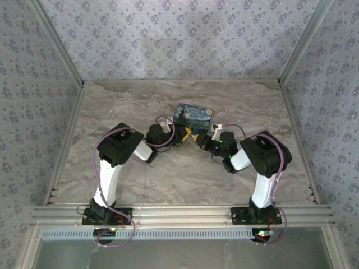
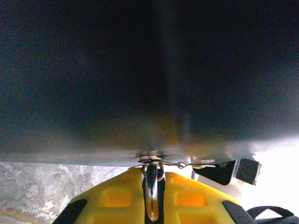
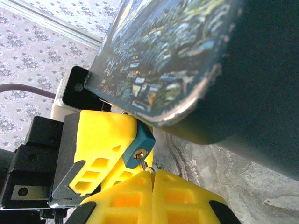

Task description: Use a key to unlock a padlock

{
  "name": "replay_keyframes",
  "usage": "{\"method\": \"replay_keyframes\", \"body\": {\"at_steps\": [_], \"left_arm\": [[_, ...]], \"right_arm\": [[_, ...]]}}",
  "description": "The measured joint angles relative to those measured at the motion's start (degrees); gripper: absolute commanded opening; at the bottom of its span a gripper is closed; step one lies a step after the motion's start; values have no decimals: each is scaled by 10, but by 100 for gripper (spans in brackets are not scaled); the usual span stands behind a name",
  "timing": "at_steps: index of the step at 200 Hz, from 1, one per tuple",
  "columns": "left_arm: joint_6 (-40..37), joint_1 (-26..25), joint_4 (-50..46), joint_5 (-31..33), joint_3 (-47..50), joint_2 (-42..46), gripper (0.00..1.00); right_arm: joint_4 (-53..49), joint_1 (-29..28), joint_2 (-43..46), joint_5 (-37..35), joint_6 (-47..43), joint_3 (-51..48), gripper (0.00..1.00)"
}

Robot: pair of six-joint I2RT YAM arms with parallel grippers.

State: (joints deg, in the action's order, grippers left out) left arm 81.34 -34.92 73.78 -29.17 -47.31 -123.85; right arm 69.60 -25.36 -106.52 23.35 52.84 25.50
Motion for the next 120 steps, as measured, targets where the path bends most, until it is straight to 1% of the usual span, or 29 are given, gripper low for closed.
{"method": "replay_keyframes", "body": {"at_steps": [54,86,120], "left_arm": [[0,0,-1,-2,0,0,0],[-1,0,-3,8,0,0,0],[-1,1,-1,20,0,0,0]], "right_arm": [[18,0,-9,2,7,-1,0],[68,12,-53,33,73,13,0],[74,17,-60,48,125,23,0]]}}
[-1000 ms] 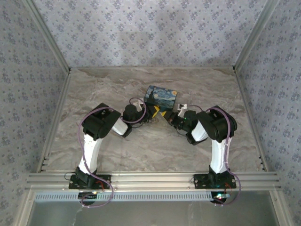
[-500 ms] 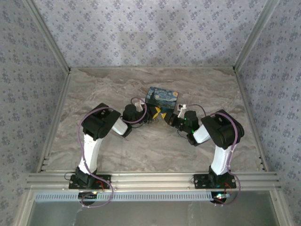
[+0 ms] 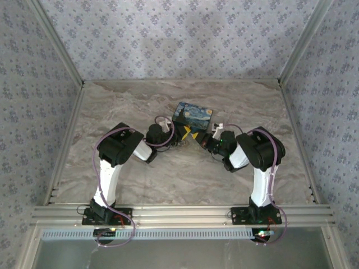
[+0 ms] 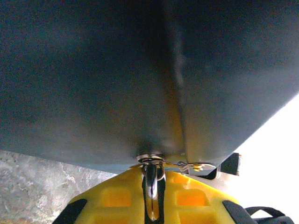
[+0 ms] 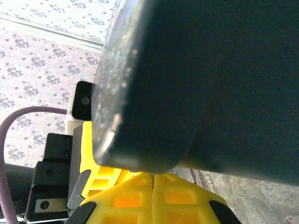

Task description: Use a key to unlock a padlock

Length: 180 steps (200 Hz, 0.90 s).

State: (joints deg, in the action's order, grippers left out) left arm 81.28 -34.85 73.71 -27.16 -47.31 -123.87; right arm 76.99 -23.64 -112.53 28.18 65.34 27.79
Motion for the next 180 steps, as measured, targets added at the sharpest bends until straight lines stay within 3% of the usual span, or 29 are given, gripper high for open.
{"method": "replay_keyframes", "body": {"at_steps": [180], "left_arm": [[-12,-5,12,-29,28,8,0]], "right_arm": [[43,-1,13,11,-20,-58,0]]}}
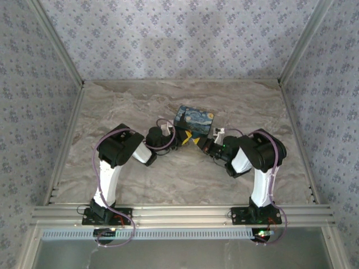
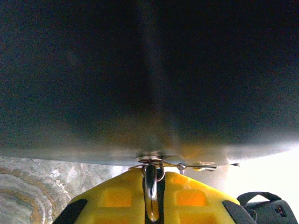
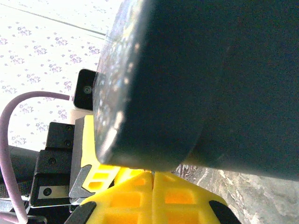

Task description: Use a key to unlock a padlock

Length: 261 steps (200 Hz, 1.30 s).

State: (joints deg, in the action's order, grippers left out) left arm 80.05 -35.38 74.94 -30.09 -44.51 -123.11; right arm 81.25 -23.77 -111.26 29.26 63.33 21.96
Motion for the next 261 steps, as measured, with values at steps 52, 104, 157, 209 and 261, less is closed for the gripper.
{"method": "replay_keyframes", "body": {"at_steps": [52,104,157,209,261], "left_arm": [[0,-1,3,1,-5,0,0],[0,-2,3,33,-21,0,0],[4,-3,2,38,-27,0,0],[6,-3,-1,29,-27,0,0],[6,-2,1,26,-27,0,0]], "right_arm": [[-9,-2,2,-1,-5,11,0],[-27,-4,4,-22,9,39,0],[-126,-20,65,-75,-92,42,0],[-169,-20,90,-78,-176,41,0],[-96,12,38,6,-72,49,0]]}}
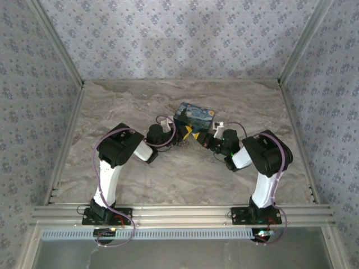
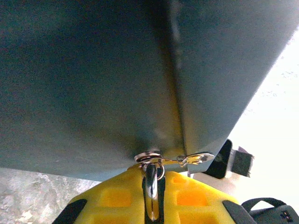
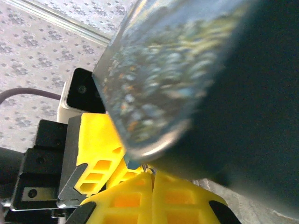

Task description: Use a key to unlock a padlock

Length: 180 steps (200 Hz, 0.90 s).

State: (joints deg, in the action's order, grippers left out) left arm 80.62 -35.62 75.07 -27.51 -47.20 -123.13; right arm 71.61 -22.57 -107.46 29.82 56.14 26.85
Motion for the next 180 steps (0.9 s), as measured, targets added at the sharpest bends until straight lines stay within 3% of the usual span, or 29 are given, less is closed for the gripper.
{"method": "replay_keyframes", "body": {"at_steps": [68,180], "left_arm": [[0,8,13,1,0,0,0],[-37,-2,10,24,54,29,0]], "right_arm": [[21,3,-16,22,80,17,0],[88,4,-16,45,44,-74,0]]}}
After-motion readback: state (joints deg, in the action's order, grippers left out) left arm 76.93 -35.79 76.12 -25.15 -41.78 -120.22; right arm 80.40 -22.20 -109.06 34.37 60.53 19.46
